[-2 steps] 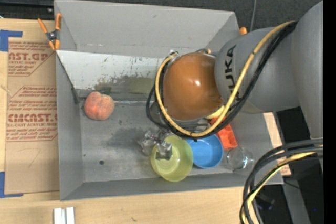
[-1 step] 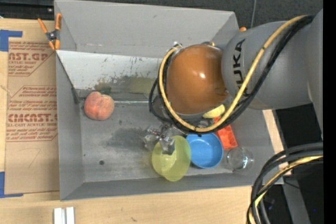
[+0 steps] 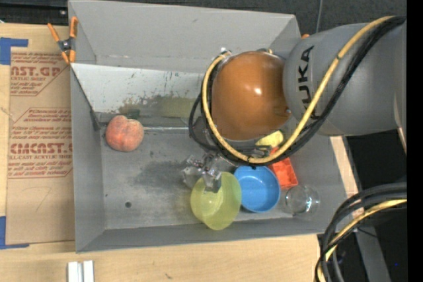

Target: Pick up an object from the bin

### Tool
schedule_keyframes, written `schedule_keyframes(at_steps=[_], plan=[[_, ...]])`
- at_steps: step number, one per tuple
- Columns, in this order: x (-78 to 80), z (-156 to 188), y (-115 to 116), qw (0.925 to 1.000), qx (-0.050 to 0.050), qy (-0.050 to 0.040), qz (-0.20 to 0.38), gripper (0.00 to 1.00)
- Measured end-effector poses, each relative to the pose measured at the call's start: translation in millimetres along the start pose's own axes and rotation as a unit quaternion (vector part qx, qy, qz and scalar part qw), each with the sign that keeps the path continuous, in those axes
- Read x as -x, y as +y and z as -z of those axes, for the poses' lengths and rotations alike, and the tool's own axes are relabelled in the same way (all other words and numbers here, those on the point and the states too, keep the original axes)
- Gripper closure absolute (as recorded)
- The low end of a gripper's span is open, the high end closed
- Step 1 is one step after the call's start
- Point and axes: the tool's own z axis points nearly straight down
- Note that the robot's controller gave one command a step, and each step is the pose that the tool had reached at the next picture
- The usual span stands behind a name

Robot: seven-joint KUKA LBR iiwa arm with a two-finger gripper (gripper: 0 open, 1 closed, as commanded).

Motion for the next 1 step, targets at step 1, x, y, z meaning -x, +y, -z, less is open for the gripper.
schedule_keyframes(at_steps=[1], plan=[[-0.1,8.4,0.5,1.0,0.001,0.0004,0.0,1.0]])
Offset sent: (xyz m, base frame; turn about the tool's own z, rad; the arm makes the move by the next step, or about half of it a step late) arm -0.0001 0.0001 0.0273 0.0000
